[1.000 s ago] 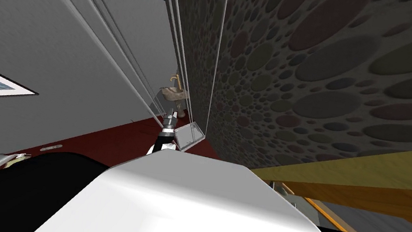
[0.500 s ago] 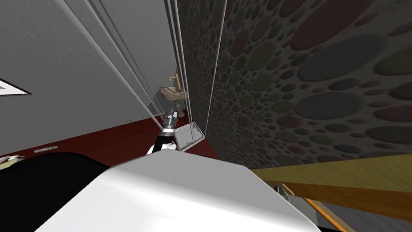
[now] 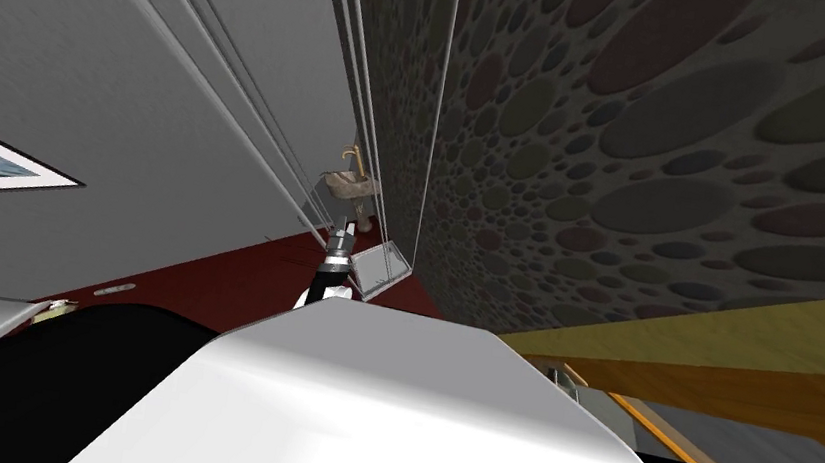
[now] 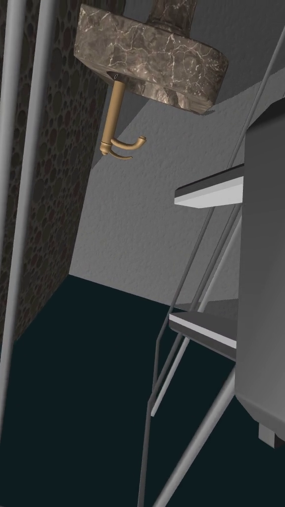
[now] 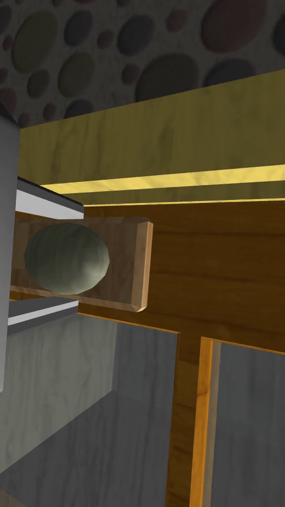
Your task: Pull the door open
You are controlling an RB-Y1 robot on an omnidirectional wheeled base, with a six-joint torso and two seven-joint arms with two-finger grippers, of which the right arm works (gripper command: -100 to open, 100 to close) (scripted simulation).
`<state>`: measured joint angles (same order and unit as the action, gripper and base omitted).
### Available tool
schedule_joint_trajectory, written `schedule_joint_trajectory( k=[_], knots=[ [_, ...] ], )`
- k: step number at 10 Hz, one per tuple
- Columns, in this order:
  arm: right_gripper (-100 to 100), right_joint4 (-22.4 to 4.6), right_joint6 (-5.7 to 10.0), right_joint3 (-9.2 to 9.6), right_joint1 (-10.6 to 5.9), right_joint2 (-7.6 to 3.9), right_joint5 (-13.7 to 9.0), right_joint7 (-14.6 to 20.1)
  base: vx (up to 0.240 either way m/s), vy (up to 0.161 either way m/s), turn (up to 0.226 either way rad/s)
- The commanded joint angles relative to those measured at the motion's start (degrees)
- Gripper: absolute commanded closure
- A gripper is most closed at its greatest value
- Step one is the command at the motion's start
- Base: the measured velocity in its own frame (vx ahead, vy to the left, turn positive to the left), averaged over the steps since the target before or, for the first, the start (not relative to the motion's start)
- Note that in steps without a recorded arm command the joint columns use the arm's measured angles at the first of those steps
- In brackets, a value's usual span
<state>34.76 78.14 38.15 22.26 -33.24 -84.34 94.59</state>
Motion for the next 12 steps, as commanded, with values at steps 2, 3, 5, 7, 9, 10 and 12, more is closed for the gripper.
schedule_joint_trajectory(
  k=[2,3,5,7,9,10,12],
  knots=[
    [100,0.91,1.49,1.82,0.57,-0.10,1.48,-0.04,-0.182,0.071,0.050],
    [100,1.00,2.19,2.58,0.60,-0.19,2.14,0.10,-0.198,0.066,0.044],
    [100,1.15,3.48,3.97,0.65,-0.36,3.36,0.37,-0.230,0.056,0.062],
    [100,1.27,4.54,5.11,0.69,-0.50,4.36,0.59,-0.199,0.057,0.049],
    [100,1.20,5.33,6.26,0.81,-0.35,5.18,0.70,-0.119,0.039,0.034],
    [100,1.22,5.86,6.90,0.87,-0.40,5.66,0.76,-0.264,0.035,0.064],
    [100,1.24,7.02,8.34,1.00,-0.53,6.71,0.89,-0.220,0.028,0.052]
  ],
)
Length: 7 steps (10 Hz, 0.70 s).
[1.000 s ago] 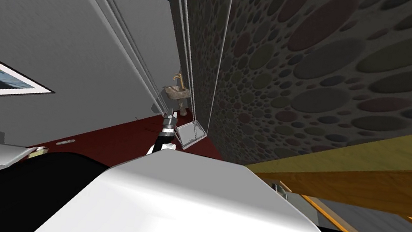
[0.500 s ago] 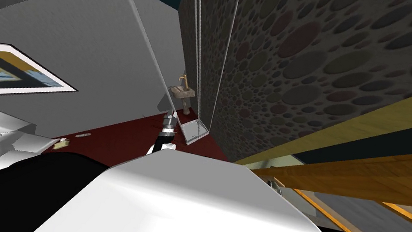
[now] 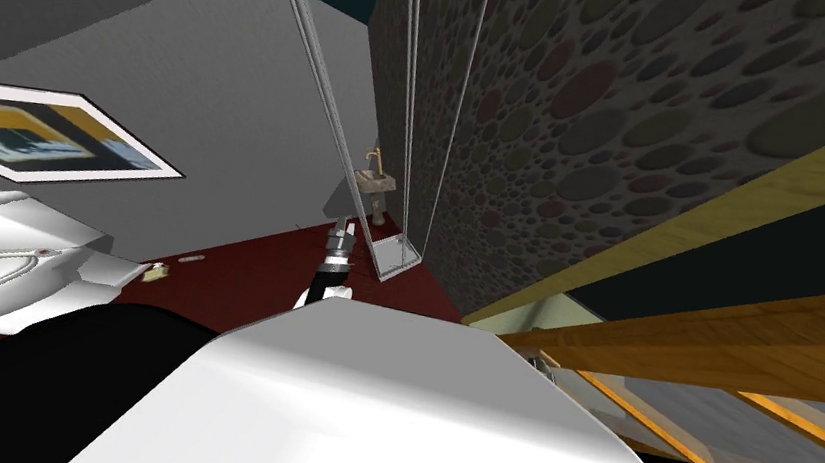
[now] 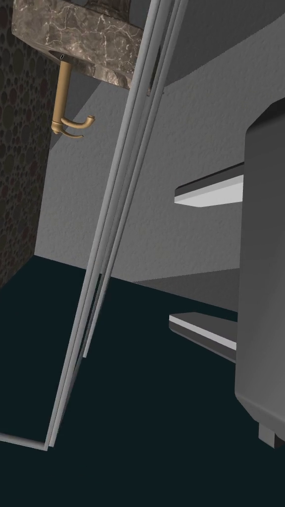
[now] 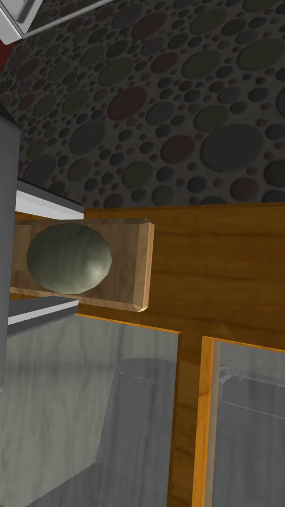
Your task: Pull the door open
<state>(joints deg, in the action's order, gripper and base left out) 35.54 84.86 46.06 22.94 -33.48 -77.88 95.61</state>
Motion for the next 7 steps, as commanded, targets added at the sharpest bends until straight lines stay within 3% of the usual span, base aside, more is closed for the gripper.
schedule_joint_trajectory(
  k=[1,3,4,7],
  knots=[
    [100,0.48,0.87,1.12,0.39,-0.35,0.76,-0.06,-0.196,0.036,0.041],
    [100,0.50,1.98,2.49,0.52,-0.46,1.76,0.07,-0.212,0.048,0.039],
    [100,0.92,1.46,2.01,0.47,-0.51,1.44,-0.26,-0.102,0.025,0.013],
    [100,0.07,3.65,4.35,0.77,-0.14,3.43,0.16,-0.238,0.027,0.104]
  ],
)
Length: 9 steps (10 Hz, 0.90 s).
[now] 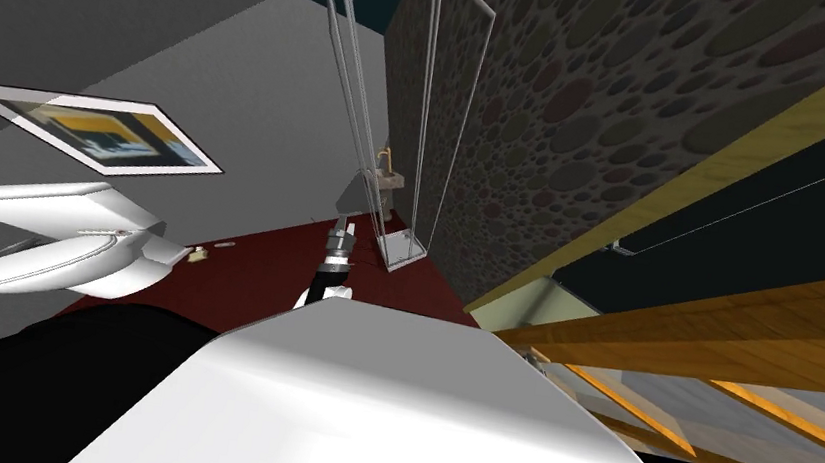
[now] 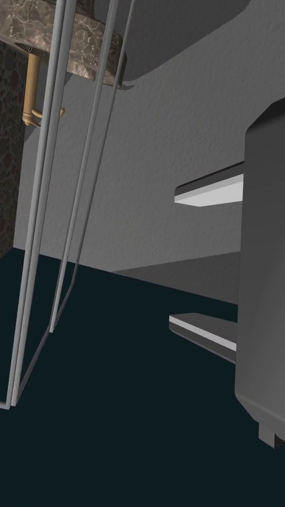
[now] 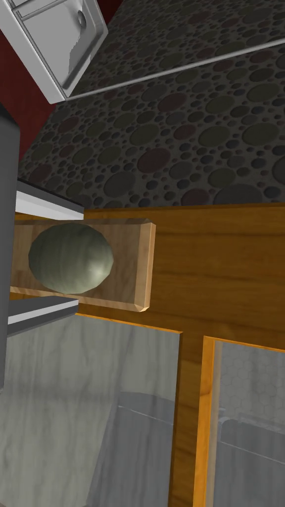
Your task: Pull the door open
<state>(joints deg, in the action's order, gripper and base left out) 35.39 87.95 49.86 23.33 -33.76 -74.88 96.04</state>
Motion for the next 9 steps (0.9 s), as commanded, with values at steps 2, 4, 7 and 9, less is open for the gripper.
schedule_joint_trajectory(
  k=[2,4,7,9],
  knots=[
    [100,-0.30,1.87,1.82,0.54,0.28,1.54,-0.02,-0.225,0.014,0.092],
    [100,-0.68,2.86,2.75,0.66,0.37,2.35,0.17,-0.250,0.008,0.085],
    [100,0.69,1.23,0.11,1.21,1.80,3.48,-0.73,-0.128,0.009,0.113],
    [100,1.76,0.19,-2.20,1.83,2.84,4.53,-1.45,-0.153,0.016,0.137]
  ],
)
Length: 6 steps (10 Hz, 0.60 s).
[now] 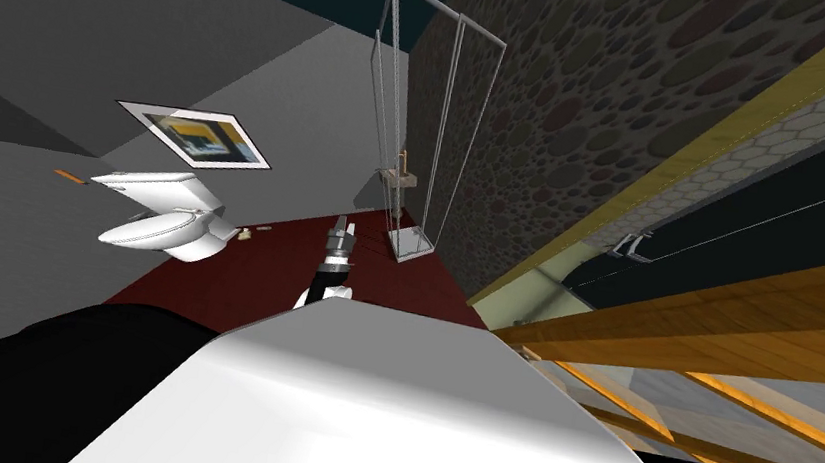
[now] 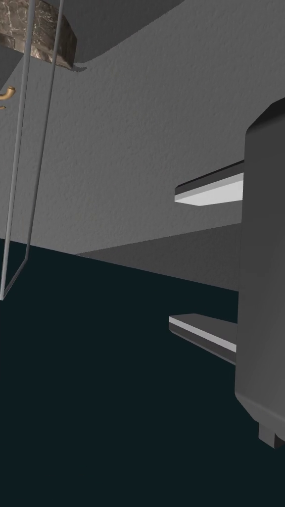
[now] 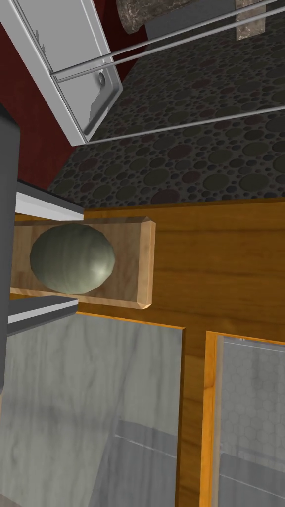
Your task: Pull the door open
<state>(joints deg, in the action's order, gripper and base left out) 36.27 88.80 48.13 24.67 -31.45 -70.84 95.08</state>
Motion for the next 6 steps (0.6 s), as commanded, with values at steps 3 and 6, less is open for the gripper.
schedule_joint_trajectory(
  k=[3,6],
  knots=[
    [100,2.94,-2.64,-4.91,1.72,2.59,2.52,-1.88,-0.187,0.027,0.173],
    [100,5.00,-4.61,-9.37,2.98,4.71,4.57,-3.27,-0.146,0.016,0.180]
  ],
)
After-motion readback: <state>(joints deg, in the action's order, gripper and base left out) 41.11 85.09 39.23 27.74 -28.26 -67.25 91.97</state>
